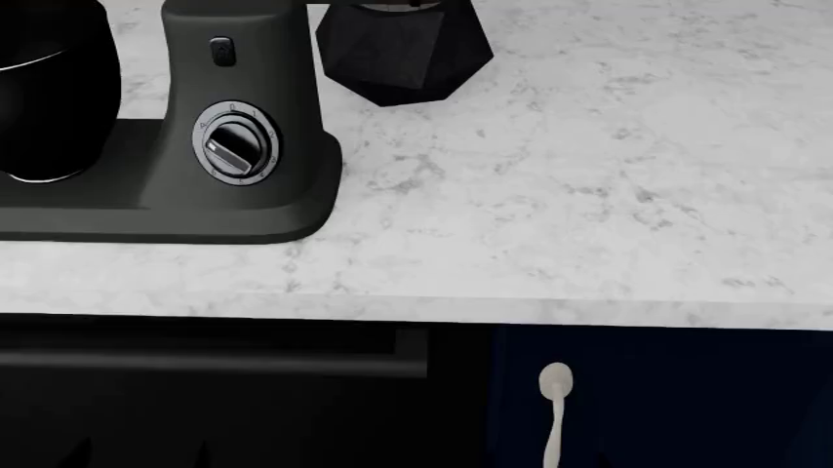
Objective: Close the stand mixer head.
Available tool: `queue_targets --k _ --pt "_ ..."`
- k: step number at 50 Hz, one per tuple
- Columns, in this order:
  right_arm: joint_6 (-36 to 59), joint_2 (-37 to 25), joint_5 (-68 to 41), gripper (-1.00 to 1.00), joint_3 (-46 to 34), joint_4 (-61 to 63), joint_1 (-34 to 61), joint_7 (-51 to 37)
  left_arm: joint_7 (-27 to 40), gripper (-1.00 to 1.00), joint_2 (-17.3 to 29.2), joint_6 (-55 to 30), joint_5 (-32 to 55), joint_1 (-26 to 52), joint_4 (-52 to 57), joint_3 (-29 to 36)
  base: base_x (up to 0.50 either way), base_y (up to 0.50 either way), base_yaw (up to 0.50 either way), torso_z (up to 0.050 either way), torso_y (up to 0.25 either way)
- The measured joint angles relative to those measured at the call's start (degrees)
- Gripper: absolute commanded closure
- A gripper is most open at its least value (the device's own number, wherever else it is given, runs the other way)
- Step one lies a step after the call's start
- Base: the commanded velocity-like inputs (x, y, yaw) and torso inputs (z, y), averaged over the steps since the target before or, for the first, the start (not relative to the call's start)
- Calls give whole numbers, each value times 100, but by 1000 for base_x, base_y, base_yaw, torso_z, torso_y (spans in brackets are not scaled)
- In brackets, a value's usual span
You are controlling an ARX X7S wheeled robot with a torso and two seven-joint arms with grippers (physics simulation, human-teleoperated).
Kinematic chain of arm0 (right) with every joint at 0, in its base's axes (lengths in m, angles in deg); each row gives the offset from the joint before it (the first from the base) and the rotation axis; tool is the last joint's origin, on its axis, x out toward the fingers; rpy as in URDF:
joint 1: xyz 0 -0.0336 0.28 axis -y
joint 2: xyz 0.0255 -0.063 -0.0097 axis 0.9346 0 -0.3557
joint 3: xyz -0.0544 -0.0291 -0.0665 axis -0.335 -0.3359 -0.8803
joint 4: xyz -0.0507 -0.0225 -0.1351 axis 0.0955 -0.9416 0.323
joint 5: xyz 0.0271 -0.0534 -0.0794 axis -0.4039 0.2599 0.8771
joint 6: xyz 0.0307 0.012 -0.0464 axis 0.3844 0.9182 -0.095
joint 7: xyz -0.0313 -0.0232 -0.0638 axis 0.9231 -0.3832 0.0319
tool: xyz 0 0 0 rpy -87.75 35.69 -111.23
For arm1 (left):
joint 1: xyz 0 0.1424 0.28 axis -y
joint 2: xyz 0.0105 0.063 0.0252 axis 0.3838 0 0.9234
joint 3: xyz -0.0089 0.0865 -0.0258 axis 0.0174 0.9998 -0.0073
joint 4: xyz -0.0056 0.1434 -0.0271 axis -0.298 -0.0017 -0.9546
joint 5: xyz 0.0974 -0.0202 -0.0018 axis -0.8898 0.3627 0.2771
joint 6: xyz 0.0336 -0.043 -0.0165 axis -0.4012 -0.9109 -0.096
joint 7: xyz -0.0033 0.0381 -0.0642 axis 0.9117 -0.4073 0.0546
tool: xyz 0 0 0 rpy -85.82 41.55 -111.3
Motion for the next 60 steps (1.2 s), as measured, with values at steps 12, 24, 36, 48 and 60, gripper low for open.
queue_targets --k 12,24,36,48,60 --pt "-68 -201 -147 -100 -275 -81 15 -303 152 -100 155 231 113 -67 48 199 0 0 0 27 0" --pt "596 -410 -335 -100 -391 830 97 -509 212 -100 351 -54 377 -66 746 358 0 0 0 50 0" --pt "2414 -657 -736 -100 -151 2805 970 -718 467 -100 592 -1616 815 793 2580 129 0 0 0 50 0" --pt "3357 -841 -994 -100 21 3803 1315 -844 682 -100 782 -2317 1225 1072 3571 -331 75 164 0 33 0" --pt "3630 -928 -1112 -100 15 4182 1396 -908 872 -100 910 -2422 1288 1167 3949 -559 229 500 0 0 0"
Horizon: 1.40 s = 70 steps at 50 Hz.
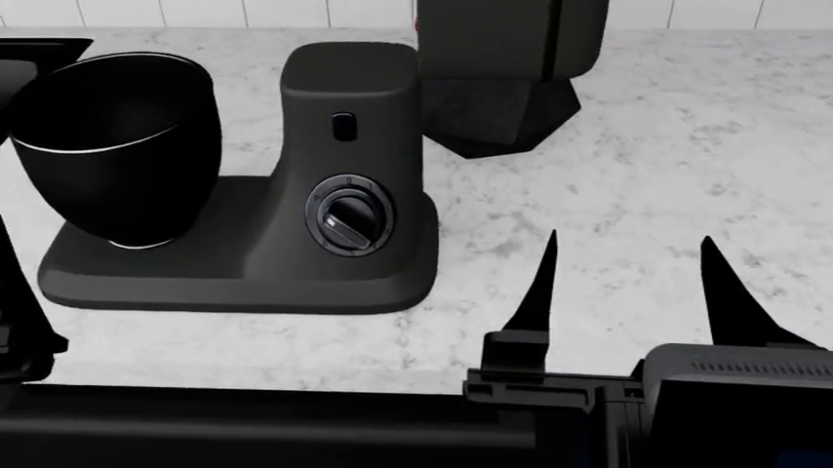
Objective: Close the stand mixer head.
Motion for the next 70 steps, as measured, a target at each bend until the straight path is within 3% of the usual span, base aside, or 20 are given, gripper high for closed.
queue_targets --k 17,25,40,48,52,62,70 --pt "144 -66 -181 -100 -51 259 11 -24 139 -100 106 112 25 -36 148 -126 169 258 0 0 0" --pt "-18 -66 -411 -100 28 321 -53 78 184 -100 158 97 54 -48 234 -136 486 -113 0 0 0" --pt "-39 -138 -599 -100 80 503 -74 72 221 -100 225 102 159 -117 426 -115 73 -191 0 0 0" --pt "418 -227 -829 -100 187 817 65 -32 266 -100 257 96 237 -122 494 -161 0 0 0 0 0" --pt "1272 -444 -1515 -100 728 1142 497 -429 338 -100 260 40 289 -91 569 -211 0 0 0 0 0" --pt "3145 -1312 -4659 -100 2536 1363 1817 -2207 493 -100 296 -160 536 -21 699 -358 0 0 0 0 0" --pt "3842 -1987 -6199 -100 3078 901 2771 -3341 583 -100 336 -229 694 4 738 -434 0 0 0 0 0"
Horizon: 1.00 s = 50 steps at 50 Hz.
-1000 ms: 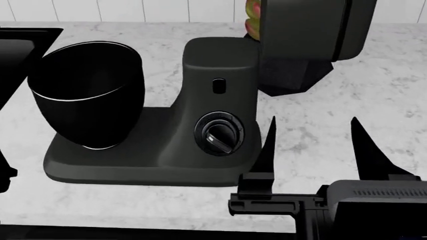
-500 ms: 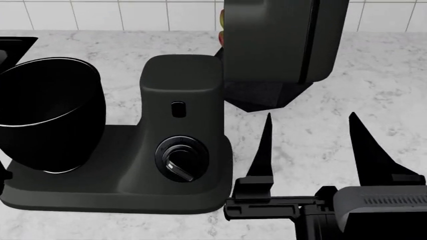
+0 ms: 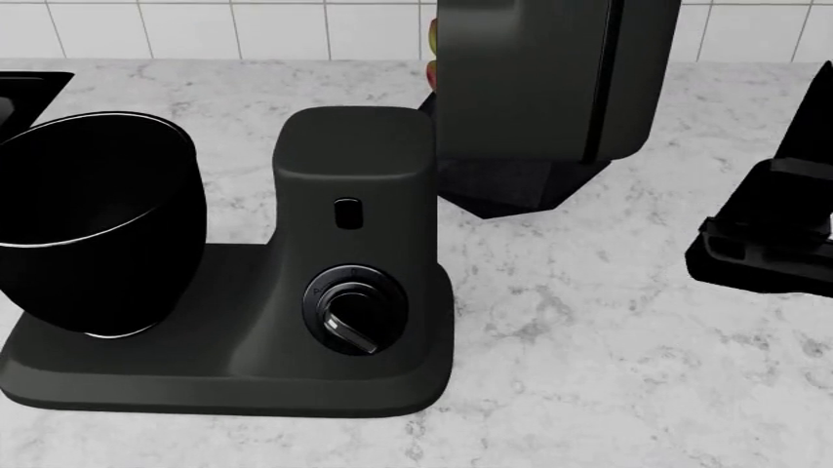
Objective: Close the stand mixer head.
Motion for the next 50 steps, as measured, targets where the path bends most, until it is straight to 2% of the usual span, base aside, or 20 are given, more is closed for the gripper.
queue_targets --k 8,15,22,30,36,44,50 --pt "485 -538 -716 -100 -504 -947 1355 -860 71 -100 46 -19 102 -2 27 -21 0 0 0 0 0" --pt "518 -773 -419 -100 -1255 -1818 2184 -906 118 -100 93 -18 168 -17 55 -12 0 0 0 0 0" --pt "482 -781 93 -100 -2170 -2850 2910 -565 158 -100 137 0 198 -35 72 27 0 0 0 0 0" --pt "571 -495 639 -100 -3482 -4230 3754 125 193 -100 189 34 221 -61 84 72 0 0 0 0 0" --pt "603 -297 1443 -100 -4472 -5187 4555 561 216 -100 229 57 243 -71 80 89 0 0 5 0 0" --pt "773 -30 1680 -100 -5709 -5664 5624 998 252 -100 277 77 306 -74 71 74 19 0 16 0 0" --pt "541 418 2058 -100 -6458 -6008 6255 1729 281 -100 313 82 396 -70 78 2 19 0 16 0 0"
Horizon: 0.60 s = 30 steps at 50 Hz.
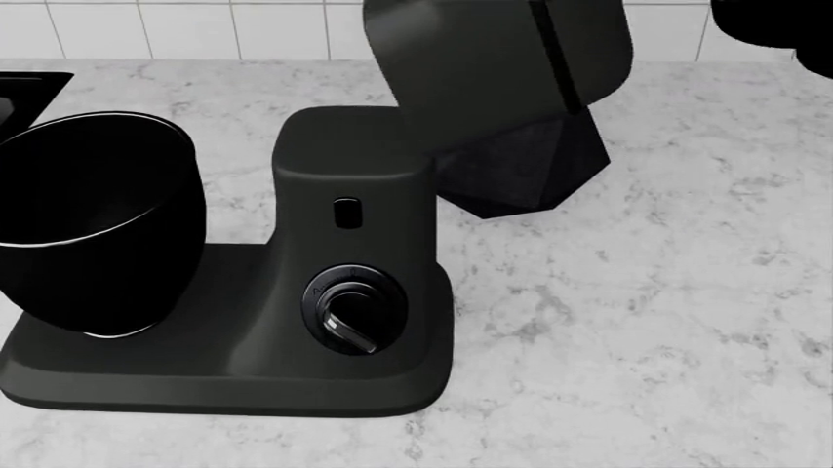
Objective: Close the stand mixer head.
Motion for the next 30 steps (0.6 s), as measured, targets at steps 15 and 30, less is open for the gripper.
queue_targets --k 15,30 --pt "-1219 1554 1556 -100 -2706 -136 780 1468 -123 -100 221 52 400 -157 284 -336 14 3 11 0 0" --pt "-1681 2346 4149 -100 -4367 433 163 2375 -506 -100 506 336 882 -536 619 -704 9 2 0 0 0"
